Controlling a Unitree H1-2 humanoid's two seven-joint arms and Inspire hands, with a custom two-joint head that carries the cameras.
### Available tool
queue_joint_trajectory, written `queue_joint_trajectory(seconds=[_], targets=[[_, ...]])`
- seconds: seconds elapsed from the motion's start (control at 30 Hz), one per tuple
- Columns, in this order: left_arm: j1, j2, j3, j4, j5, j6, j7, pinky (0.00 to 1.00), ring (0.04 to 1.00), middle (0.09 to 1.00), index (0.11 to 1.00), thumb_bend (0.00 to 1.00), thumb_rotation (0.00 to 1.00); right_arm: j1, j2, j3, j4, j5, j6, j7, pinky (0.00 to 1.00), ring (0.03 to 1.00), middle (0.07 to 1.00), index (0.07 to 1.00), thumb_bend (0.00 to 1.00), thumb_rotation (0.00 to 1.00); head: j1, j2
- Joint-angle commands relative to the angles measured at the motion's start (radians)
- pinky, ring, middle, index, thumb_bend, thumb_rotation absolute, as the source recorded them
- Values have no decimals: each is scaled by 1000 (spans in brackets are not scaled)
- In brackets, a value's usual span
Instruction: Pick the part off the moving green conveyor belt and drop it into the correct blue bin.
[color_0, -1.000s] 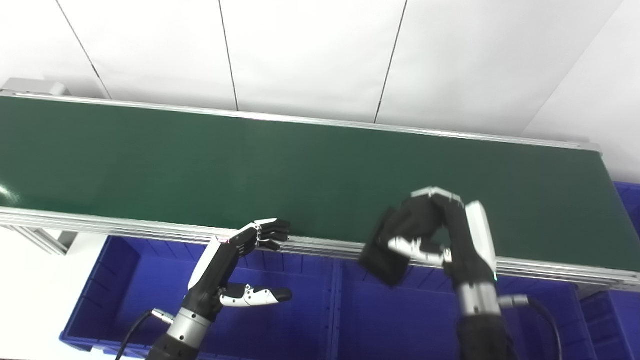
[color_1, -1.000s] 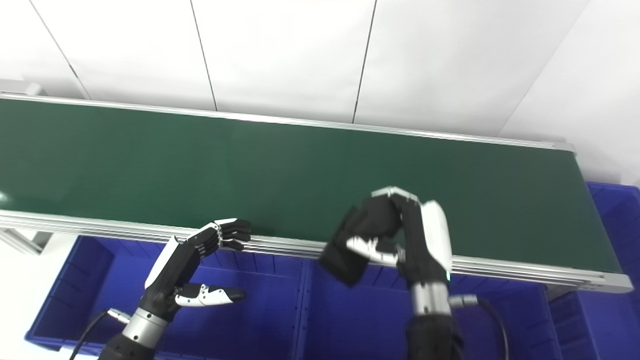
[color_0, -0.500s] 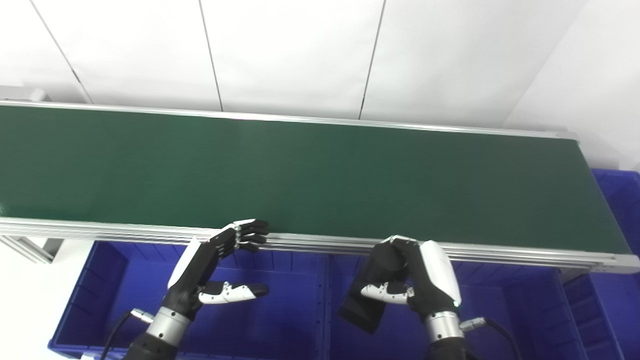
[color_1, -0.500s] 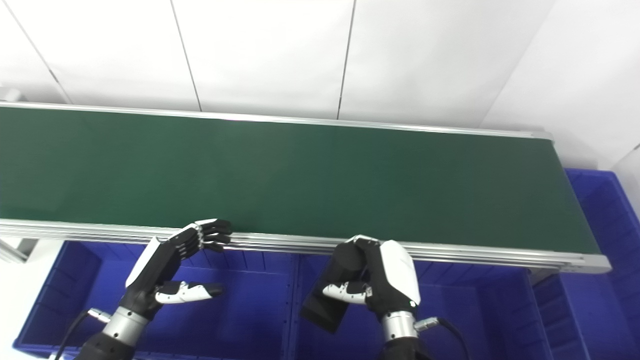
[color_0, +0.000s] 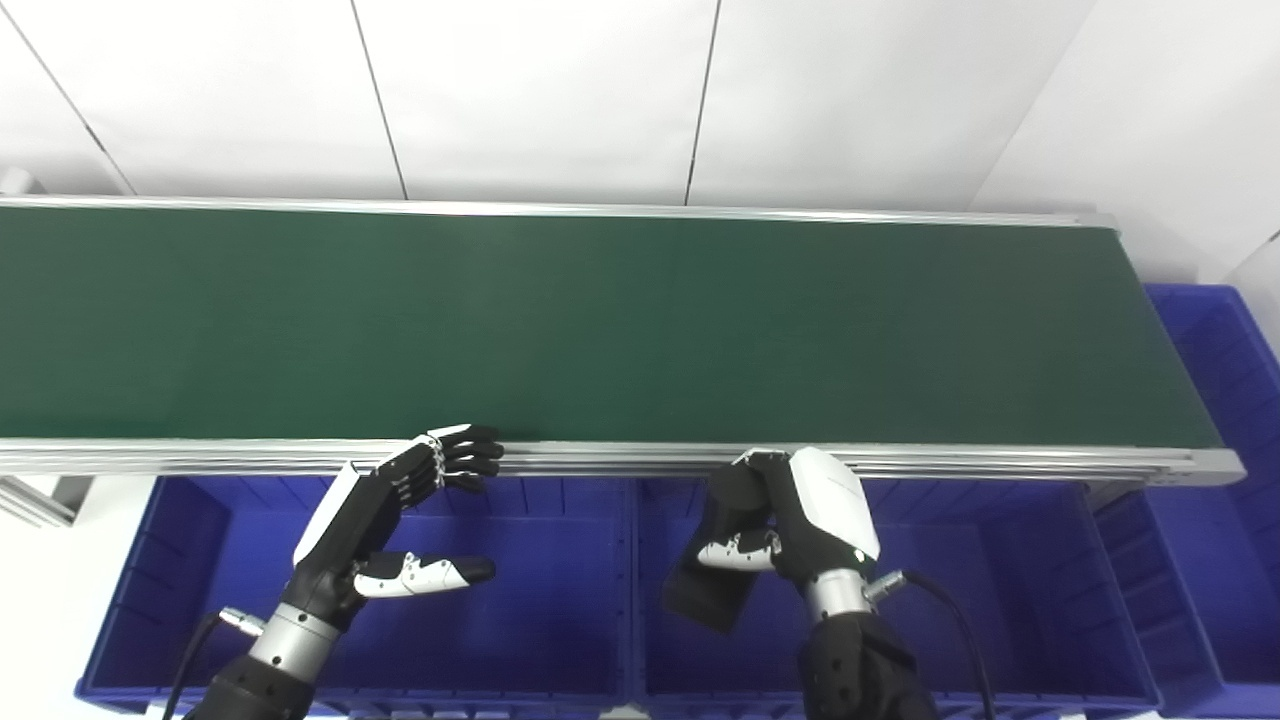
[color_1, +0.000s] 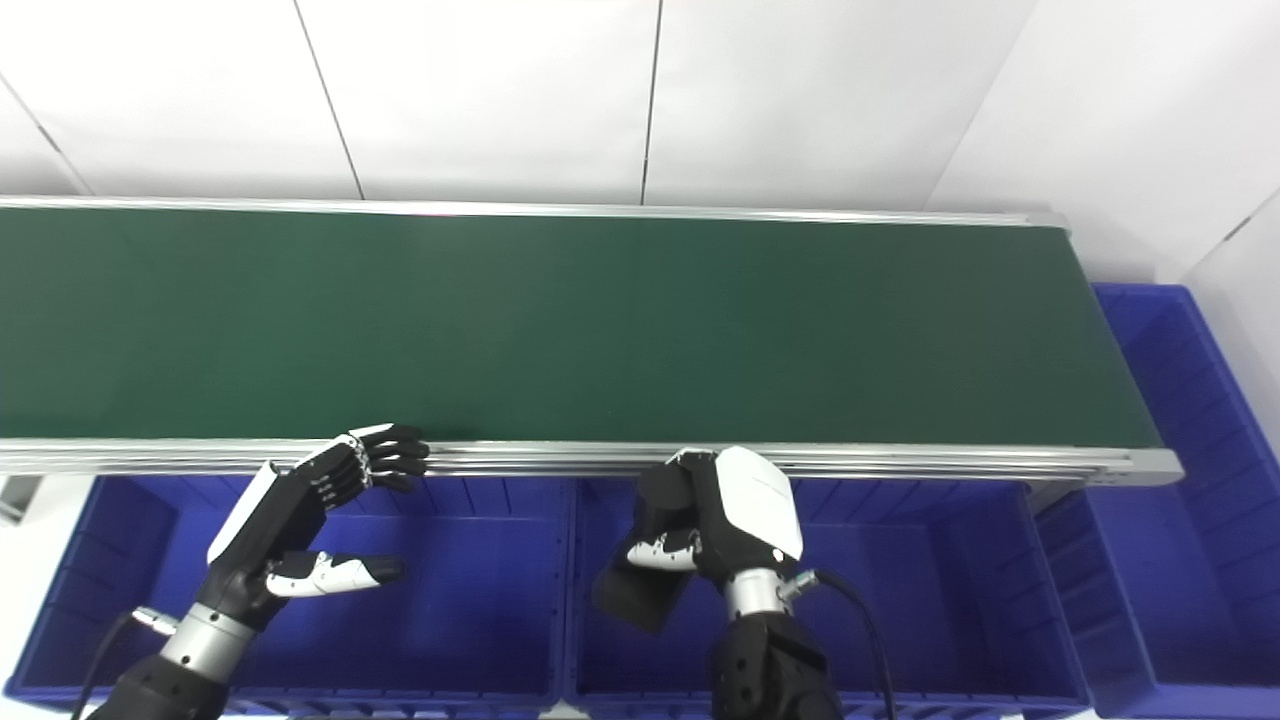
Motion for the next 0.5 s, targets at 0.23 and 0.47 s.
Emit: queue_joint_trajectory(seconds=[0.23,0.47], targets=[[-6,-14,45,-31,-29,-28,-85,643,711,748,768,834,366,15,42,11,-69,-188,11,36,516,623,681,494,509,99,-20,14],[-10,-34,63,-39,-45,-28,-140,642,719,751,765,824,345,94,65,20,-192,-270,6,74,834,864,872,827,811,308,-22,17]])
